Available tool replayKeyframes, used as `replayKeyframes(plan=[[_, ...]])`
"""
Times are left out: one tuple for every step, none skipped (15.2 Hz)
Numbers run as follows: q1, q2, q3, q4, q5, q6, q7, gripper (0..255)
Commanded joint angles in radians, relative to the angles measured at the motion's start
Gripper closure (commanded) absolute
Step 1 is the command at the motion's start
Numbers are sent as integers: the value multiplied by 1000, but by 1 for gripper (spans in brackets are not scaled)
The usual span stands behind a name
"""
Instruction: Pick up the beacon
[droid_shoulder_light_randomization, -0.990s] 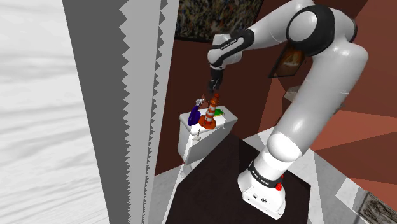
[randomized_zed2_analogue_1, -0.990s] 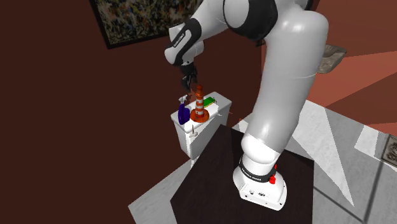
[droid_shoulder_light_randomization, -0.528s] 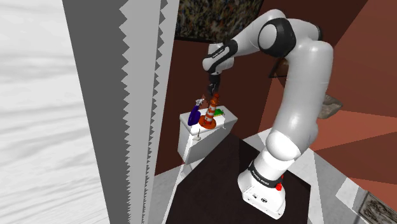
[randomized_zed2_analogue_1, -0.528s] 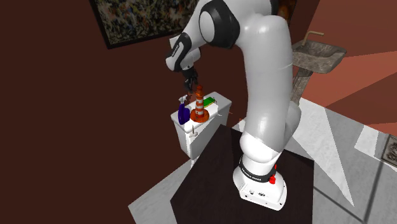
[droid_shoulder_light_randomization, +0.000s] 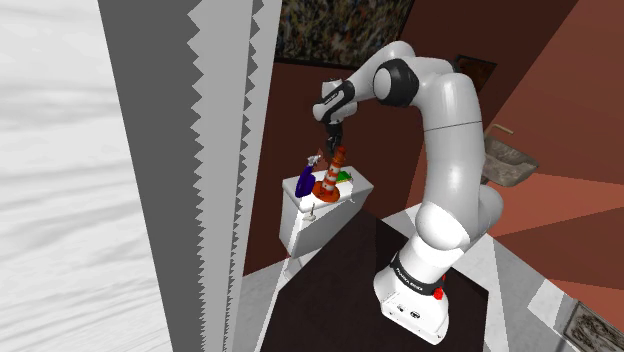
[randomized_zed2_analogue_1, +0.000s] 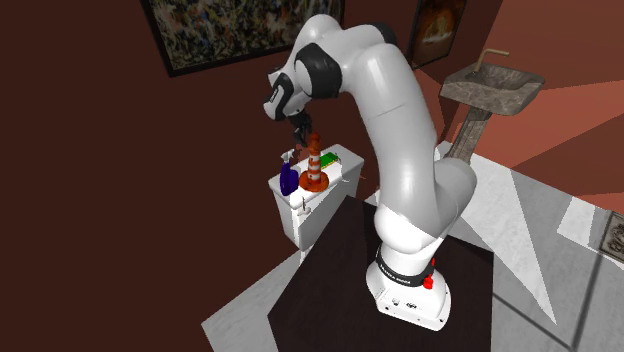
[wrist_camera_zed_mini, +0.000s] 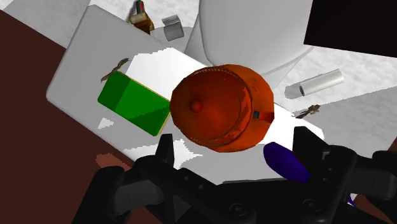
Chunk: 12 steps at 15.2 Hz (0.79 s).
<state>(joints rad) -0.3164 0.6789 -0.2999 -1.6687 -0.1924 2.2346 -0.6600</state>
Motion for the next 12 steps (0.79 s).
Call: replayKeyframes(plan=[[-14, 51, 0, 52, 0, -10, -14, 0], [-16, 60, 1, 53, 0, -2, -12, 0], [-17, 69, 2, 54, 1, 6, -10, 0], [-18, 79, 3, 56, 2, 14, -8, 0], [-19, 88, 4, 57, 3, 21, -6, 0], [-20, 98, 5, 59, 3, 29, -3, 0], [-21, 108, 6, 61, 4, 36, -1, 0], [-23, 124, 8, 65, 5, 48, 2, 0], [-23, 123, 8, 65, 5, 48, 2, 0], [-23, 124, 8, 65, 5, 48, 2, 0], [-23, 124, 8, 67, 6, 46, 2, 255], [-23, 123, 8, 67, 6, 46, 2, 255]])
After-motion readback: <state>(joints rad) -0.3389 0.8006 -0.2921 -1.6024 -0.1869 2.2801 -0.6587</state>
